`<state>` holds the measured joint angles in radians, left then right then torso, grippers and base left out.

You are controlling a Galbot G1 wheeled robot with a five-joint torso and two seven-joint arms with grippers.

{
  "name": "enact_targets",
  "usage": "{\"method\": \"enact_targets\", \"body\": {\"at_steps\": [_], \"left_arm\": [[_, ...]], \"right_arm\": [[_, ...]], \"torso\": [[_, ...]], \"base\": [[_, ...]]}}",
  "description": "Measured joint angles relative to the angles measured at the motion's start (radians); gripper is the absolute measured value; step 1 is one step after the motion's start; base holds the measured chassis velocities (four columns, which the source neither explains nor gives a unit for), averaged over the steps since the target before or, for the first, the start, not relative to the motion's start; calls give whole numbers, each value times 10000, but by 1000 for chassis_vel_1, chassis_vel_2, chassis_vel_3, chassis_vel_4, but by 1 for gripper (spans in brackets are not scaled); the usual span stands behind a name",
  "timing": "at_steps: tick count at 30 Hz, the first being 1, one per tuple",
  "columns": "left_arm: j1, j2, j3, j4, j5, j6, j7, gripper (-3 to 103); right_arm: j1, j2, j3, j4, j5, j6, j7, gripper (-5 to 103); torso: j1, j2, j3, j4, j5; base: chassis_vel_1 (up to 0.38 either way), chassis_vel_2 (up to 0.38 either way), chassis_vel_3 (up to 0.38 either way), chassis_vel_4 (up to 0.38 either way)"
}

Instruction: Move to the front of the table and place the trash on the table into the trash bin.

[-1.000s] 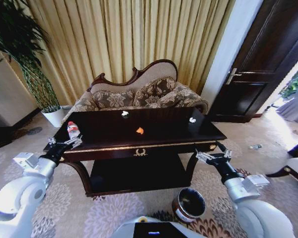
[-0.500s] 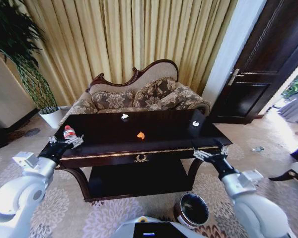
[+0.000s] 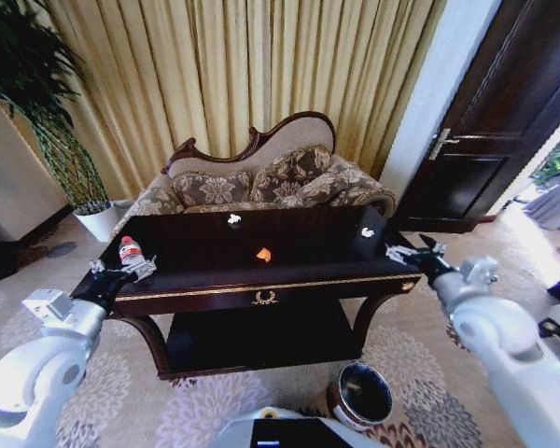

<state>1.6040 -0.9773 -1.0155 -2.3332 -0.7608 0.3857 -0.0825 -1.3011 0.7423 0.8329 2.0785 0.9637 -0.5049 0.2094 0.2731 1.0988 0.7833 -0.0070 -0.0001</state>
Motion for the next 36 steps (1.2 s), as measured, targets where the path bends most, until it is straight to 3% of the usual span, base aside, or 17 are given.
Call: {"method": "enact_targets", "body": {"at_steps": [10,21,36], "left_arm": [[-4,-48,332,174,308,-14,-151,100],[10,49,364,377,327,0,-178,100],[-139,-12,620,543,463,-82,-166,100]], "right_arm": [[3216,-227,-2435,-1989,894,-609,113,100],[5563,719,-4871,-3842,92,-700,431,100],[5978,512,-5084,-4493,-142,-1359,815,100]], "torso": [[1,-1,1,3,1],[2,-1,1,3,2],[1,-1,-1,-2,1]], "base": [[0,0,0,0],[0,0,0,0],[0,0,0,0]]}}
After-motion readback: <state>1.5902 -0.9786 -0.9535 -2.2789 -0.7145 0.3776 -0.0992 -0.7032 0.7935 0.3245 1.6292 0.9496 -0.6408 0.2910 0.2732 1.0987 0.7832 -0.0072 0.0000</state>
